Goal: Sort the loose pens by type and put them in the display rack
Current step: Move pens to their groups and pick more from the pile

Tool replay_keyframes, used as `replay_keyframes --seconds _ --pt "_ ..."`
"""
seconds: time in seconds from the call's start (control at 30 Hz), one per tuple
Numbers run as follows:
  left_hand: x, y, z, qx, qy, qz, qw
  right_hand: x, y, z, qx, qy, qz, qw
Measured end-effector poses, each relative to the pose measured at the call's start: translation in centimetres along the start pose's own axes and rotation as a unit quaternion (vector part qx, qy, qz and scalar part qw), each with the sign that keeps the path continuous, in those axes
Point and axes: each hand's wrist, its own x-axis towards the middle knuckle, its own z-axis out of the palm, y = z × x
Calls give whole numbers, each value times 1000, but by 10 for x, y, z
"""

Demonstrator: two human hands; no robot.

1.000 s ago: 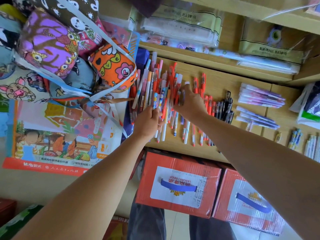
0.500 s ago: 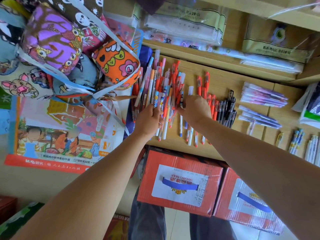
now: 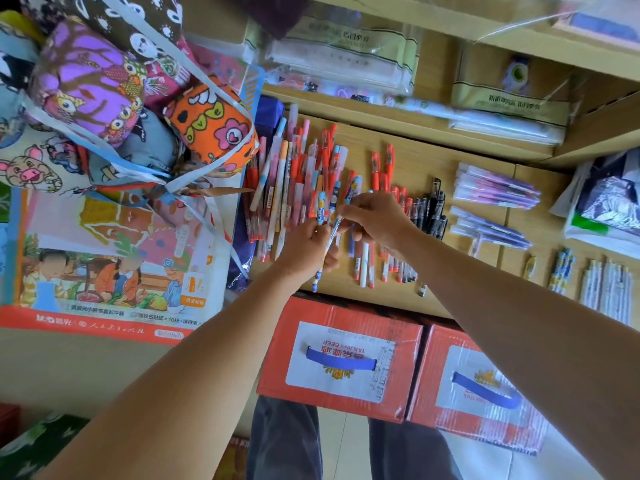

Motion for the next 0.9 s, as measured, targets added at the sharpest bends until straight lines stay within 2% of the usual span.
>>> replay_keyframes --seconds 0.17,0.33,0.43,0.67,0.8,0.9 --pt "-10 -15 -9 -28 -55 -15 998 -11 1 7 -16 -41 -12 999" --pt "-25 -19 -17 -47 -67 -27 996 -23 3 22 3 -11 -14 1000" --pt "-31 -14 -14 -17 -123 -54 991 -28 9 20 58 -18 7 998" --pt "-37 -1 15 106 -192 -61 974 -44 23 7 78 -76 35 993" --pt "-39 6 32 129 -140 -63 980 -56 32 -17 123 -30 20 992" --pt "-38 11 49 142 -124 -82 979 -65 45 -47 204 51 18 978"
